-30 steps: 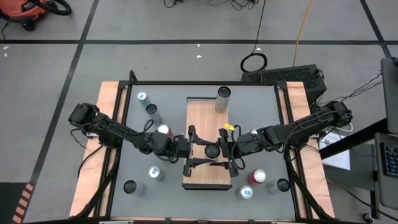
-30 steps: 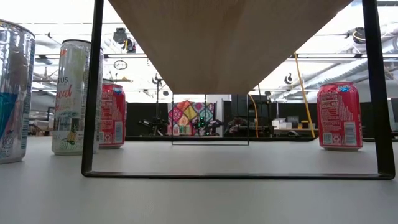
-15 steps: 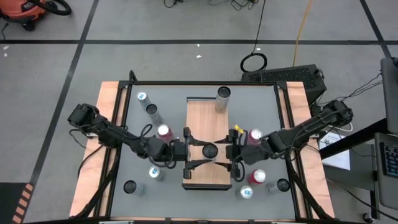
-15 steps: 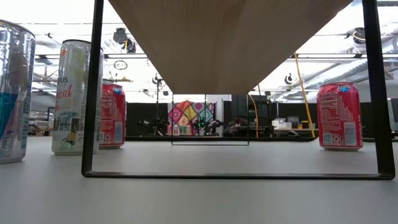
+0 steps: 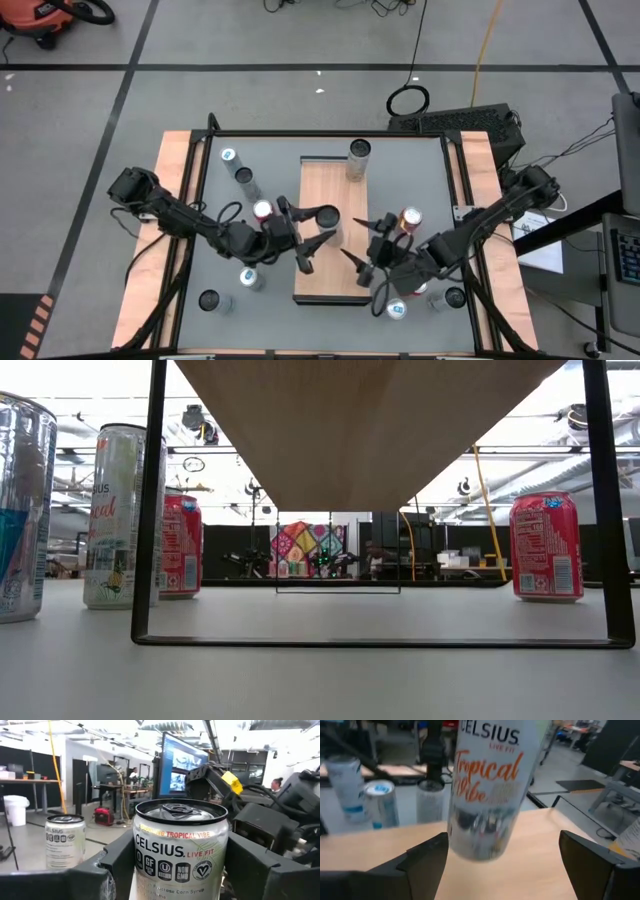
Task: Place canned beverage on shelf
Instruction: Put the right white yellow soda can on the shelf aligned with the other white yellow soda can
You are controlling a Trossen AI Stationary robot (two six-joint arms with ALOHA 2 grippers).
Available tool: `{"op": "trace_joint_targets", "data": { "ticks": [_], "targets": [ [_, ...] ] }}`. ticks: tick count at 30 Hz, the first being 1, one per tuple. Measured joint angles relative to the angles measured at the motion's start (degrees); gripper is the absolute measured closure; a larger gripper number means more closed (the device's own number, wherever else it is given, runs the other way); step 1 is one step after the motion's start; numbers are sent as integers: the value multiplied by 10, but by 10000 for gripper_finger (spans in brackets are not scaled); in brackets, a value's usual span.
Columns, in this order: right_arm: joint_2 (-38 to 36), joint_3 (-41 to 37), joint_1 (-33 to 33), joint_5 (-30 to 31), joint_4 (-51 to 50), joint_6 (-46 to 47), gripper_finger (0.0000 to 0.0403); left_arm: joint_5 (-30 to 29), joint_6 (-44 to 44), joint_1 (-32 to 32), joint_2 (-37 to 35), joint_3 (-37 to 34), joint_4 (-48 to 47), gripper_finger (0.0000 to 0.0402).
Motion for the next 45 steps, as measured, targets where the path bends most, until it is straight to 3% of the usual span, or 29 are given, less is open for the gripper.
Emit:
{"op": "trace_joint_targets", "data": {
  "ticks": [9, 21, 25, 35, 41, 45],
  "targets": [
    [35, 0, -27, -3, 113, -55, 80, -3, 0, -1, 1, 0, 7, 160],
    [34, 0, -83, -107, 137, -67, 83, -6, 1, 0, 1, 0, 7, 160],
    [34, 0, -91, -120, 136, -75, 107, -8, 5, 0, 1, 0, 6, 160],
    [34, 0, -100, -160, 128, -86, 216, -11, 7, -1, 1, 0, -15, 159],
    [31, 0, -97, -181, 111, -96, 213, -6, 38, -12, -5, 1, -44, 158],
    [24, 0, -90, -203, 95, -107, 208, 11, 45, -20, -21, 1, -83, 136]
  ]
}}
